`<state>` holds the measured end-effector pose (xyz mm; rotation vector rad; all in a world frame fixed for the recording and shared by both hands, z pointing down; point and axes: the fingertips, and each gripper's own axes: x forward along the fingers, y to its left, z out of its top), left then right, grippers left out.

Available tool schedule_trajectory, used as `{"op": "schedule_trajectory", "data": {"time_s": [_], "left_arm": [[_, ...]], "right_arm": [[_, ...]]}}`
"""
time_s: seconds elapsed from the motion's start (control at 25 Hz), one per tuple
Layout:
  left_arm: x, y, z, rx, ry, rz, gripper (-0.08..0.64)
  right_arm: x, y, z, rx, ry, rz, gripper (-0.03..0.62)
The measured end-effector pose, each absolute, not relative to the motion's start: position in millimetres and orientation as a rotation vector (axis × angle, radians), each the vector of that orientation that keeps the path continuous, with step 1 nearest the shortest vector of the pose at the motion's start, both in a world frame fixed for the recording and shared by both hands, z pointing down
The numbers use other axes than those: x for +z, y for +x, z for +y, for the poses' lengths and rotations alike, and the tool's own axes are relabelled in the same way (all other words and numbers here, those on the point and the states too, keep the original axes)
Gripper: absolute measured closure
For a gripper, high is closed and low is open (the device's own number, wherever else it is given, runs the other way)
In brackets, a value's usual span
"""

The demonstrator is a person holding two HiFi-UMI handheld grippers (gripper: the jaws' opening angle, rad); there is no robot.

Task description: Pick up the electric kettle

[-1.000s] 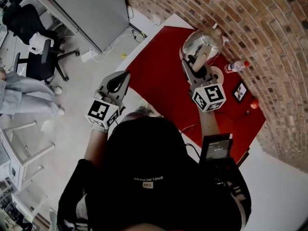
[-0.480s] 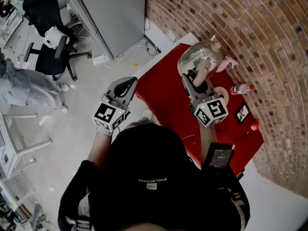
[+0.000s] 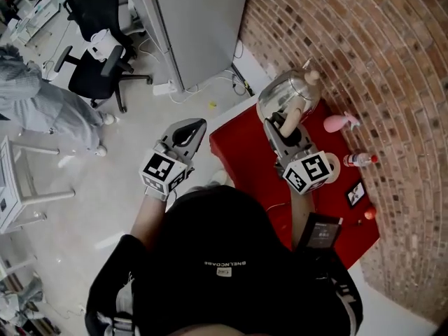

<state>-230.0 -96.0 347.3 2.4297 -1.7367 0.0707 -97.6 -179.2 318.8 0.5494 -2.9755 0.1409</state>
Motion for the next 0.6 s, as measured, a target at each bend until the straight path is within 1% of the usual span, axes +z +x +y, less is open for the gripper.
{"op": "schedule_trajectory", "data": {"time_s": [0.28,0.6], "left_arm": [[346.9,-249.7,-86.6,0.063,2.389,-1.796,0.554],[347.1,-254.8,-82.3,0.060,2.376,-1.814,0.554]], "right_arm": [[317.3,-130.9,-163.2,0.123,0.429,-3.000,0.483],[323.3,-147.8,-149.9,0.116,0.361,-2.997,0.482]]}}
